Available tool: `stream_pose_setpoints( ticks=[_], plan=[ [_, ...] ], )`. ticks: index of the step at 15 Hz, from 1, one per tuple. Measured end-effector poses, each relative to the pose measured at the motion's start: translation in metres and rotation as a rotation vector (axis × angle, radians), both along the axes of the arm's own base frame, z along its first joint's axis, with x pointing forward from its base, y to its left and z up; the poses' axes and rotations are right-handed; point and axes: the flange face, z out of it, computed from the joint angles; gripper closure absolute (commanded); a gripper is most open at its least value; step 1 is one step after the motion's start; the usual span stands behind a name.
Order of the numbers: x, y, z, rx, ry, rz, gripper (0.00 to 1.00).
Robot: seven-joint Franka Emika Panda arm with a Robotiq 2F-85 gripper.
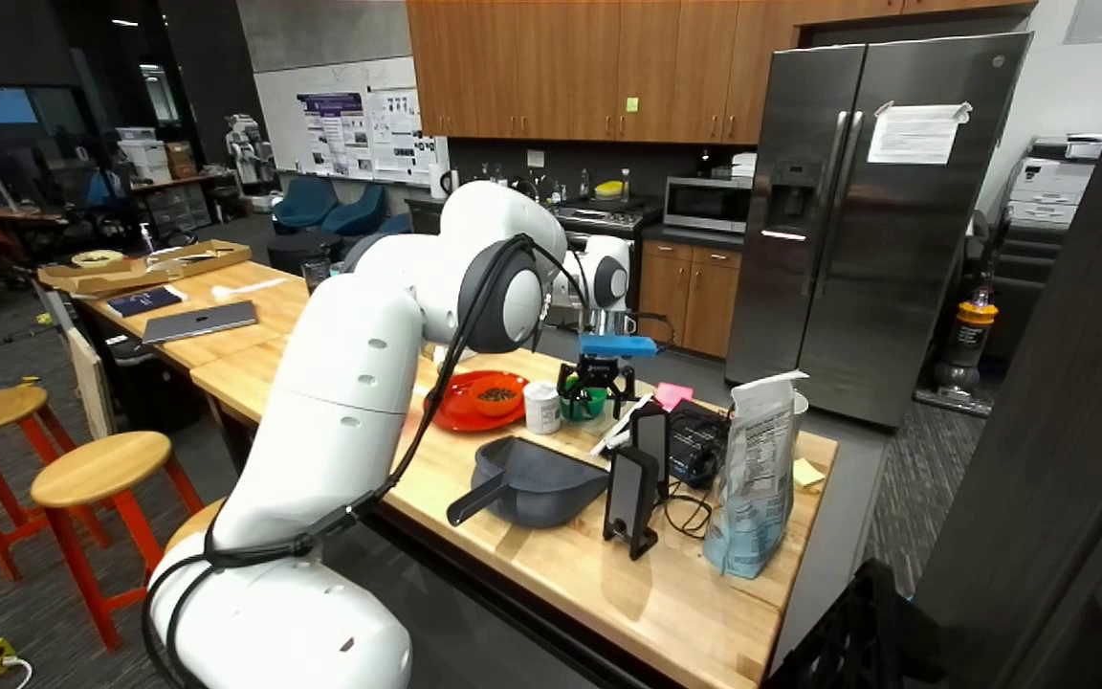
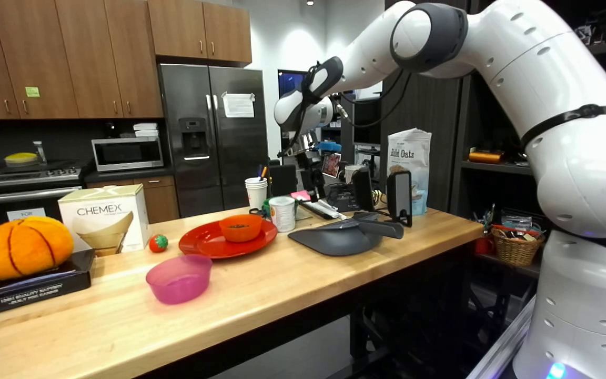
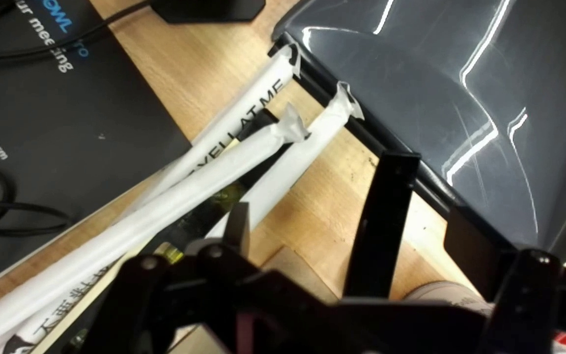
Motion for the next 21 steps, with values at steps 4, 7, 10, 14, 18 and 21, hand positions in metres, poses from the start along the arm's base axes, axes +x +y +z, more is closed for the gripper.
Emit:
stream_pose_setpoints(
  ticks=[4, 7, 10, 14, 18, 21],
  plan=[
    [0.0015, 0.0001, -0.0052, 0.001, 0.007, 0.000, 0.00],
    [0.0018, 0.0001, -0.0045, 0.001, 0.009, 0.000, 0.27],
    [0.0034, 0.0002, -0.0015, 0.001, 0.006, 0.000, 0.47],
    [0.0046, 0.0004, -0.0006, 0.001, 0.003, 0.000, 0.80],
    [0.0059, 0.0003, -0.0007, 0.000, 0.002, -0.001, 0.94],
    [0.0063, 0.0004, 0.0003, -0.001, 0.001, 0.000, 0.86]
  ],
)
